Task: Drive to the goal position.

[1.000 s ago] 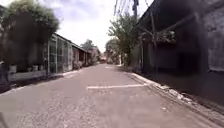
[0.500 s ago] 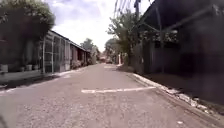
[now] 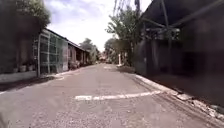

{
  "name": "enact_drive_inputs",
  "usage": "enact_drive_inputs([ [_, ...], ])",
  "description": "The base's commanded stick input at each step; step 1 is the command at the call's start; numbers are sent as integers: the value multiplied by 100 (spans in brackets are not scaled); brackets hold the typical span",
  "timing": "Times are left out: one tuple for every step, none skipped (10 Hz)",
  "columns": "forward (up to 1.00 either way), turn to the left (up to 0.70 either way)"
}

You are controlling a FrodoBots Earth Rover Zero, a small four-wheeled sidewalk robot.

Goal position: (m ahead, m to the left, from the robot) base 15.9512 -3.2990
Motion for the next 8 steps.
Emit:
enact_drive_inputs([
  [70,0],
  [70,0],
  [70,0],
  [70,0],
  [70,0],
  [70,0],
  [70,0],
  [70,0],
])
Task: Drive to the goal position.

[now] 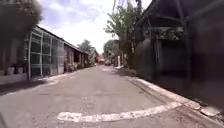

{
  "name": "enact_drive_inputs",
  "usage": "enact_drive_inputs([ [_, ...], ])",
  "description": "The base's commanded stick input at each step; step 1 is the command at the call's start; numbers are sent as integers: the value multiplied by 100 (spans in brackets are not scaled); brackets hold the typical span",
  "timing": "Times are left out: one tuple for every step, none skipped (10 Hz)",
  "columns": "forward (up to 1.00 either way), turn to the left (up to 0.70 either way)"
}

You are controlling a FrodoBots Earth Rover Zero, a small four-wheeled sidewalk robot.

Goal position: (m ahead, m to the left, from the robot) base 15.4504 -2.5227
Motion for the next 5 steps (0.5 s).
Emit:
enact_drive_inputs([
  [70,0],
  [70,0],
  [70,0],
  [70,0],
  [70,0],
])
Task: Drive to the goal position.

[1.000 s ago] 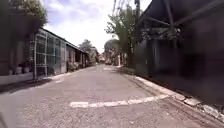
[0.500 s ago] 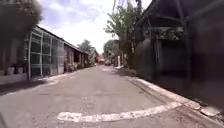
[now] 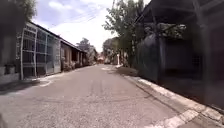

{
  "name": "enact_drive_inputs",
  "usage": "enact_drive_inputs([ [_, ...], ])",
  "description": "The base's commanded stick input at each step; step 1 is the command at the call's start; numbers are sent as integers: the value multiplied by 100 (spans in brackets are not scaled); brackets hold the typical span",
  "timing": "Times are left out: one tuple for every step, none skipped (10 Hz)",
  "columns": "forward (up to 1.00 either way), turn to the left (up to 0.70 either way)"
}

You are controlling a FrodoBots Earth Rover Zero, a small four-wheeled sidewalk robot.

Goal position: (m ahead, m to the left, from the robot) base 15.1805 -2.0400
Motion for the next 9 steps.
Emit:
enact_drive_inputs([
  [70,0],
  [70,0],
  [70,0],
  [70,0],
  [70,0],
  [70,0],
  [70,0],
  [70,0],
  [70,0],
])
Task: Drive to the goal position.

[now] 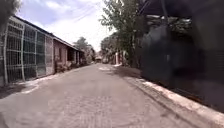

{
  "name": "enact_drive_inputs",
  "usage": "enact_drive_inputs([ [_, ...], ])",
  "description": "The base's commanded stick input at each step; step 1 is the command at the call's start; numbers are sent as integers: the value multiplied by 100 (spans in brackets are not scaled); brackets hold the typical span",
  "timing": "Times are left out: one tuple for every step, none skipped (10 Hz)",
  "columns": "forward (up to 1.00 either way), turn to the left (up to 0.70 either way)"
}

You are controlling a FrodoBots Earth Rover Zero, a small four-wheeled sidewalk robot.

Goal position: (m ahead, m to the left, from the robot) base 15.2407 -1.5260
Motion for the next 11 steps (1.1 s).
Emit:
enact_drive_inputs([
  [70,0],
  [70,0],
  [70,0],
  [70,0],
  [70,0],
  [70,0],
  [70,0],
  [70,0],
  [70,0],
  [70,0],
  [70,0],
])
